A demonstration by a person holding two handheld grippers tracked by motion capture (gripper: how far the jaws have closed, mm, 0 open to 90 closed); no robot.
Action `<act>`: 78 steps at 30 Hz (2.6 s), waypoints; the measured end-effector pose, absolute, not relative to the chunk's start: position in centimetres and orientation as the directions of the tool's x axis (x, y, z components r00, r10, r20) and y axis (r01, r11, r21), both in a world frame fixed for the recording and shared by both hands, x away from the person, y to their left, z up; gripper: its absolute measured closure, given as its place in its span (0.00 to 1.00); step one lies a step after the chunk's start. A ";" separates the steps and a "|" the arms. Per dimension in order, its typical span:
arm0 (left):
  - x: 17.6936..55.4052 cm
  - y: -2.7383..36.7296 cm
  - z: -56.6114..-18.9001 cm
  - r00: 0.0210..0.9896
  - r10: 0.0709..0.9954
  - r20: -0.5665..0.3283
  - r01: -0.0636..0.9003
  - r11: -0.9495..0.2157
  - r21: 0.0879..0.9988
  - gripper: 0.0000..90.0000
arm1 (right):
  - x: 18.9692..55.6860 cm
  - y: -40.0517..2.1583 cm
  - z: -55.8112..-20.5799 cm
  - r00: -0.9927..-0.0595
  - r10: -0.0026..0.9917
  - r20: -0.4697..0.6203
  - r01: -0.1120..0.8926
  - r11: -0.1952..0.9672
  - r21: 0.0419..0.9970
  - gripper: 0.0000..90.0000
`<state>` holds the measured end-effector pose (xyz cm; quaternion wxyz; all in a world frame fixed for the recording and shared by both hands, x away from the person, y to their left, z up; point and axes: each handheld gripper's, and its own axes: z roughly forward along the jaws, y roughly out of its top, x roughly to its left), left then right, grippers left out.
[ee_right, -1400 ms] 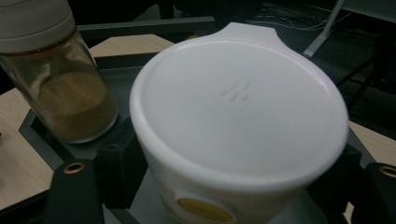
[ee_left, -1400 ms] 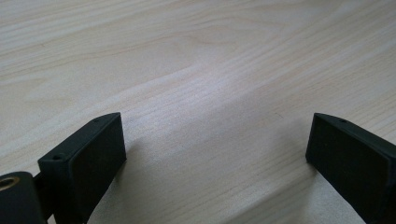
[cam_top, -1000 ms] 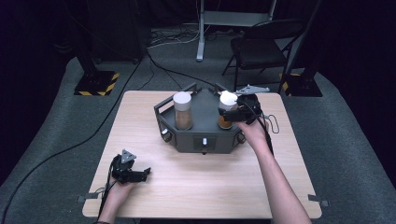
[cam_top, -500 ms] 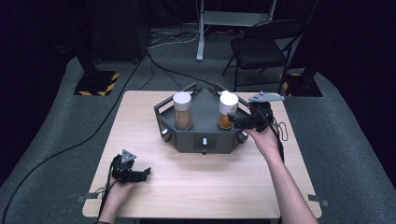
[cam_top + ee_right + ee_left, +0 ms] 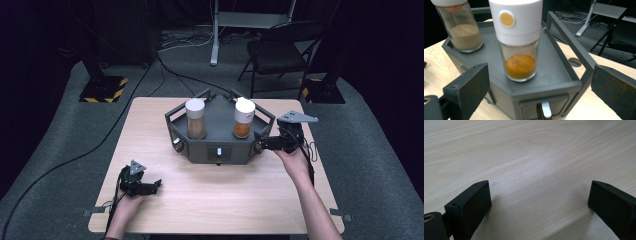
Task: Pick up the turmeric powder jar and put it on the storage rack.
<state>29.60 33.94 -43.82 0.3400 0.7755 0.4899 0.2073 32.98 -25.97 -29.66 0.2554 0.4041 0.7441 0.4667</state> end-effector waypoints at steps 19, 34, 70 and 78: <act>29.6 33.9 -43.8 0.432 0.902 -0.012 0.621 -0.288 0.729 0.05 | 30.5 -29.2 -33.2 -0.519 0.855 0.013 0.383 0.218 0.898 0.01; 29.5 33.8 -43.8 0.431 0.902 -0.011 0.620 -0.287 0.730 0.05 | 28.6 -31.5 -36.2 -0.479 0.877 0.036 0.413 0.189 0.891 0.02; 29.6 33.7 -43.8 0.431 0.903 -0.011 0.621 -0.288 0.729 0.05 | 25.6 -35.1 -42.6 -0.427 0.901 0.078 0.476 0.151 0.867 0.03; 29.7 33.8 -43.8 0.433 0.901 -0.011 0.620 -0.289 0.730 0.05 | 26.0 -35.5 -43.5 -0.406 0.908 0.109 0.519 0.131 0.844 0.03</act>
